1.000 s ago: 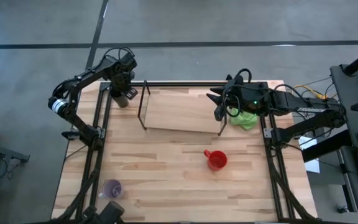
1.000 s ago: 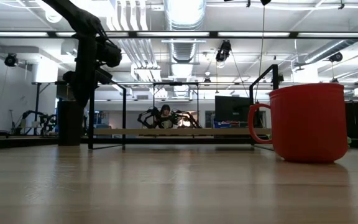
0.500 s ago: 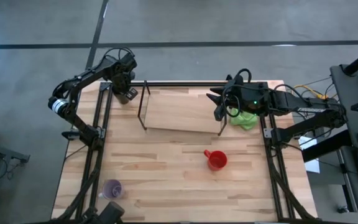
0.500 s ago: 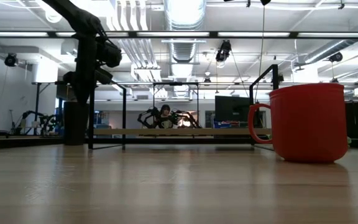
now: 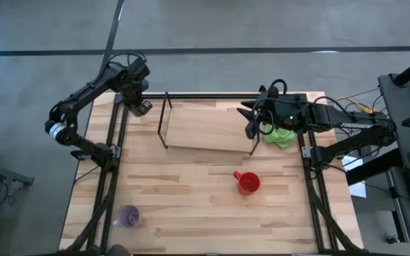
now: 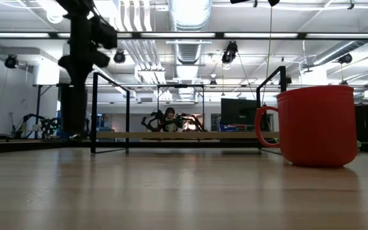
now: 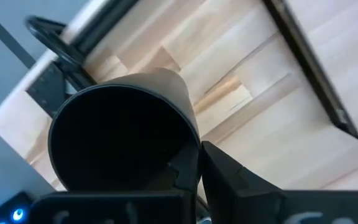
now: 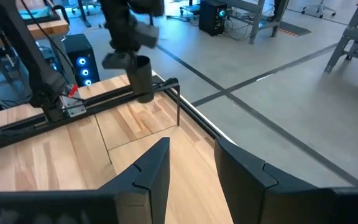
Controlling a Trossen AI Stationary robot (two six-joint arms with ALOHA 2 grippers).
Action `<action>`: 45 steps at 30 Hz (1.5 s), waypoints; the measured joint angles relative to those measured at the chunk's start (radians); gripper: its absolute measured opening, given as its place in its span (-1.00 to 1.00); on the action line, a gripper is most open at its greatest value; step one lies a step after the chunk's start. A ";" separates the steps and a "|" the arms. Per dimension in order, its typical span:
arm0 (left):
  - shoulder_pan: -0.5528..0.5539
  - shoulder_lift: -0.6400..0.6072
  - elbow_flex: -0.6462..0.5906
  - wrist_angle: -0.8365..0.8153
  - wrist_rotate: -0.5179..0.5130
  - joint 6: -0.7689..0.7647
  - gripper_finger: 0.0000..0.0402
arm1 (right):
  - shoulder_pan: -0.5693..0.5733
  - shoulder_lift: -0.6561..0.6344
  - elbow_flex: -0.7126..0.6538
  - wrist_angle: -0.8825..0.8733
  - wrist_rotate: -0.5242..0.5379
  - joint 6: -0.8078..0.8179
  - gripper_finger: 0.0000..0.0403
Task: Stack small to large cups/mugs on shelf
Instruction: Put the black cup on the shelf
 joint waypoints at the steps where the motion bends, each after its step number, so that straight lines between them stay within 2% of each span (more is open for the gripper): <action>1: -0.004 -0.024 0.003 0.000 0.000 -0.001 -1.00 | 0.000 0.000 0.000 0.000 0.000 0.000 -0.40; 8: -0.018 -0.181 0.039 0.020 -0.003 -0.006 -1.00 | 0.000 0.000 0.000 -0.002 0.000 -0.001 -0.40; 15: -0.018 -0.315 0.071 0.181 0.003 -0.003 -1.00 | 0.000 0.000 0.000 -0.002 0.000 -0.016 -0.40; 17: -0.018 -0.348 0.066 0.251 0.049 0.013 -1.00 | 0.000 0.000 0.000 -0.002 0.000 -0.016 -0.40; 21: -0.020 -0.385 0.062 0.355 0.232 0.078 -1.00 | 0.000 0.000 0.000 -0.006 0.000 -0.016 -0.40; 24: -0.020 -0.392 0.062 0.391 0.326 0.083 -1.00 | 0.000 0.000 0.000 -0.019 0.000 -0.015 -0.40; 28: -0.019 -0.383 0.058 0.393 0.392 0.114 -1.00 | 0.000 0.000 0.000 -0.019 0.000 -0.015 -0.40; 33: -0.024 -0.357 0.043 0.393 0.567 0.159 -1.00 | 0.000 0.000 0.000 -0.020 0.000 -0.015 -0.40; 41: -0.088 -0.284 0.029 0.350 0.667 0.160 -1.00 | 0.000 0.000 0.000 -0.021 0.000 -0.015 -0.40; 45: -0.152 -0.238 0.029 0.334 0.663 0.161 -1.00 | 0.000 0.000 0.000 -0.021 0.000 -0.016 -0.40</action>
